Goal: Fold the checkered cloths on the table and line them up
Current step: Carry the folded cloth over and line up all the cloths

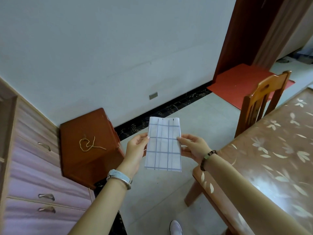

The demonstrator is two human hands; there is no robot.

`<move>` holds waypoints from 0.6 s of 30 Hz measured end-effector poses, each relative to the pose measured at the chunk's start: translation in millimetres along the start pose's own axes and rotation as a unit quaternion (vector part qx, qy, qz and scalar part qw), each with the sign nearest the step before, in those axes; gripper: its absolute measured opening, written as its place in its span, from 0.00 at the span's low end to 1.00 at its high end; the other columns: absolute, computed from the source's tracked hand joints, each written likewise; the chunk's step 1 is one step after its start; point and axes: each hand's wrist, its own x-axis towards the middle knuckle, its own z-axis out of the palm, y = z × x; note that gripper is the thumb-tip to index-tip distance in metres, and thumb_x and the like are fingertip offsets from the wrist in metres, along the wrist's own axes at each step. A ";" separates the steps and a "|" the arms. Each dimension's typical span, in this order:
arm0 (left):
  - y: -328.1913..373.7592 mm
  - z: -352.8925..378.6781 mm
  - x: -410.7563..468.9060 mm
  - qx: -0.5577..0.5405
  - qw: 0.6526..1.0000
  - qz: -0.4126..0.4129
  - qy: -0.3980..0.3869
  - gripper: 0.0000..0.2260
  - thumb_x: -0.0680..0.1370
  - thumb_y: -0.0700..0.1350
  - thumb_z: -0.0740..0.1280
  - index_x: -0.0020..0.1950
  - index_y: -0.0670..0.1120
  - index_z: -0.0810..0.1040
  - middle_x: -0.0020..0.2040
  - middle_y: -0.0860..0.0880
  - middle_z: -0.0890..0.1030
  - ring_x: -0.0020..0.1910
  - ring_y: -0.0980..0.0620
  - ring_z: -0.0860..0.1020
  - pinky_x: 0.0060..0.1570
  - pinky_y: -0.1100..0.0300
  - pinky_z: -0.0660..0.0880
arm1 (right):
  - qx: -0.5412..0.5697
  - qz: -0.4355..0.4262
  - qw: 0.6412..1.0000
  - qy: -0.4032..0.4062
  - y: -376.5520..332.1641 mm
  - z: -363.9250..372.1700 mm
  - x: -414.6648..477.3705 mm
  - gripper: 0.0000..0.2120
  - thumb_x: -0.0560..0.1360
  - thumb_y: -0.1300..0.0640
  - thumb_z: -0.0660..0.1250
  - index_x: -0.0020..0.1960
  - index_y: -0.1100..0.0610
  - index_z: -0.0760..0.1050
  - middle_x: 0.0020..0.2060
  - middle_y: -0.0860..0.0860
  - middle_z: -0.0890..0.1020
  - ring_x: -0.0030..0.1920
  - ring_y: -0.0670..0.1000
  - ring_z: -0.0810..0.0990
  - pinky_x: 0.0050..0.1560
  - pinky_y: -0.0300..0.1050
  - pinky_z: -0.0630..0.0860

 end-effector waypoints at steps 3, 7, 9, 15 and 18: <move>0.0 7.4 16.7 0.006 1.000 -0.003 -0.005 0.07 0.81 0.44 0.66 0.58 0.47 0.80 0.55 0.48 0.84 0.55 0.50 0.82 0.59 0.49 0.78 | 0.000 0.006 1.000 0.011 -5.1 -5.2 10.9 0.06 0.77 0.62 0.67 0.52 0.62 0.77 0.44 0.58 0.83 0.35 0.53 0.84 0.36 0.43 0.81; 1.8 11.4 40.4 0.015 1.000 -0.009 -0.019 0.08 0.81 0.45 0.66 0.58 0.49 0.80 0.54 0.49 0.84 0.55 0.50 0.82 0.57 0.51 0.79 | 0.000 0.012 1.000 0.026 -13.1 -7.1 27.4 0.06 0.77 0.62 0.67 0.52 0.62 0.77 0.46 0.59 0.83 0.35 0.53 0.84 0.37 0.43 0.81; 3.9 12.7 53.8 0.016 0.999 -0.015 -0.028 0.08 0.81 0.45 0.66 0.59 0.49 0.80 0.54 0.48 0.84 0.55 0.50 0.82 0.56 0.51 0.79 | 0.003 0.012 0.999 0.034 -16.8 -6.9 37.0 0.05 0.76 0.61 0.68 0.52 0.61 0.77 0.47 0.60 0.83 0.36 0.54 0.83 0.37 0.44 0.81; 21.8 14.8 100.7 0.001 0.997 -0.021 -0.073 0.07 0.80 0.43 0.66 0.56 0.49 0.80 0.50 0.48 0.85 0.50 0.51 0.83 0.47 0.56 0.78 | 0.006 -0.005 0.997 0.075 -30.1 5.9 69.0 0.02 0.77 0.62 0.67 0.49 0.61 0.77 0.44 0.57 0.81 0.29 0.49 0.82 0.33 0.40 0.80; 30.0 13.1 131.8 0.005 0.994 -0.021 -0.105 0.07 0.80 0.43 0.67 0.56 0.49 0.80 0.49 0.50 0.86 0.49 0.52 0.83 0.44 0.57 0.77 | 0.008 -0.011 0.995 0.097 -39.7 14.1 90.4 0.03 0.77 0.63 0.67 0.50 0.61 0.77 0.44 0.56 0.82 0.29 0.49 0.82 0.32 0.40 0.80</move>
